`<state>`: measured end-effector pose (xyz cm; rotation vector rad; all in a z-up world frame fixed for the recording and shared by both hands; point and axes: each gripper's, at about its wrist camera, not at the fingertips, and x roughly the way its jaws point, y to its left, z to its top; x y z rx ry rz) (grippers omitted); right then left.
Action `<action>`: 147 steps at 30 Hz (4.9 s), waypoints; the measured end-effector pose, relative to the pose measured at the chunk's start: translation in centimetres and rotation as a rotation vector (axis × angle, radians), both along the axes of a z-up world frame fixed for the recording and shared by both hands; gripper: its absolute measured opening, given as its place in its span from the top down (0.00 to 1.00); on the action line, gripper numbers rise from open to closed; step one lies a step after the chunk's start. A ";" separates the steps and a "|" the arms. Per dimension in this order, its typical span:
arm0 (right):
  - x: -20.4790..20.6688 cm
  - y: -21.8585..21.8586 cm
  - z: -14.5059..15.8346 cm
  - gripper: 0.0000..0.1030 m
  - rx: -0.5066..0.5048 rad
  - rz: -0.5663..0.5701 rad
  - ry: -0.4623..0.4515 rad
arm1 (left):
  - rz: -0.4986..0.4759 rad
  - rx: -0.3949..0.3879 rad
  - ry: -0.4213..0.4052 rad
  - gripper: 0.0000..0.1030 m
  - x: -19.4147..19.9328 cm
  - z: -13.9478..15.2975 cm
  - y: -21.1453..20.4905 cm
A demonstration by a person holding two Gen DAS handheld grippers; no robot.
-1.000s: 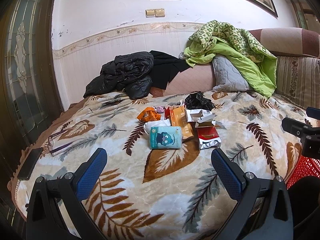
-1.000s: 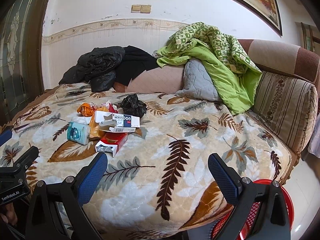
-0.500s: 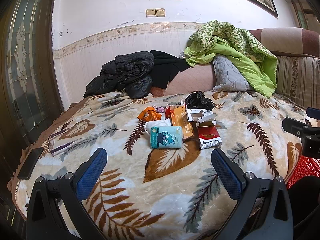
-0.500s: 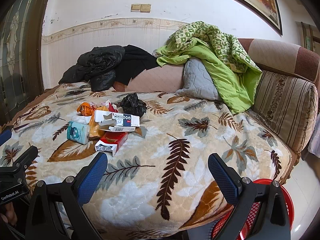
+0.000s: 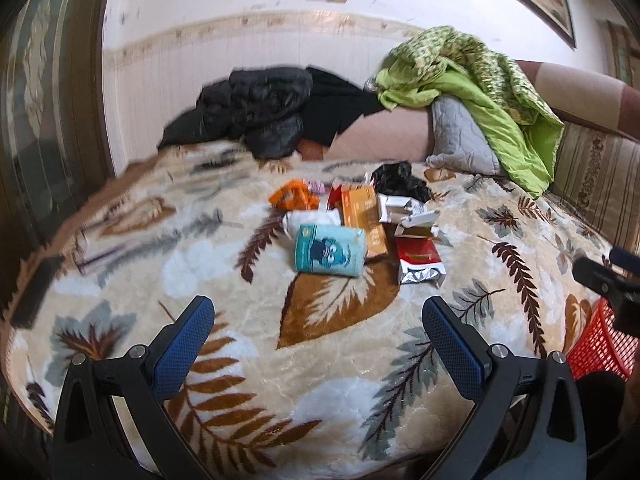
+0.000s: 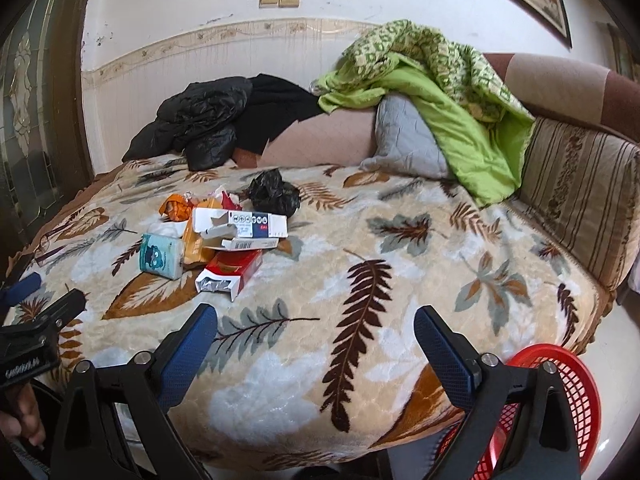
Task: Collect trash
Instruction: 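Lower the left tool onto the blue wipes pack while the right tool approaches the red box, then close the left tool on the blue pack while the right tool grasps the red-and-white box, then lift the blue pack with the left tool while the right tool lifts the red box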
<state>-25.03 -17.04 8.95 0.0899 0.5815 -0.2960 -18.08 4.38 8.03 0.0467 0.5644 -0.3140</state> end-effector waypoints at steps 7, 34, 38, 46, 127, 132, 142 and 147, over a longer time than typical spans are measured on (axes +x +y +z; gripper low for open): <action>0.6 -0.8 -0.3 0.04 0.063 -0.004 0.024 | 0.002 -0.096 0.172 0.16 5.7 -0.9 -0.1; 8.0 -0.9 -2.2 0.09 0.294 0.129 0.150 | -0.010 -0.098 0.276 0.71 15.6 -4.2 -2.5; 13.3 -0.4 -4.4 0.25 0.391 0.145 0.224 | -0.021 -0.116 0.295 0.72 15.5 -4.4 -1.7; 18.7 -0.9 -8.6 0.75 0.532 0.114 0.284 | -0.051 -0.142 0.285 0.53 15.5 -4.3 -1.3; 12.7 -5.8 -4.1 0.80 0.348 -0.015 0.070 | -0.194 -0.022 0.231 0.86 12.7 -4.4 -5.5; 11.9 -5.9 -3.5 0.80 0.349 -0.019 0.041 | -0.200 -0.064 0.252 0.86 12.5 -4.1 -5.4; 8.3 -5.4 -2.1 0.80 0.391 0.009 -0.009 | -0.256 -0.082 0.239 0.86 9.7 -3.0 -6.5; 4.0 -6.3 -1.3 0.80 0.444 0.013 -0.026 | -0.329 -0.097 0.248 0.86 7.1 -2.2 -8.0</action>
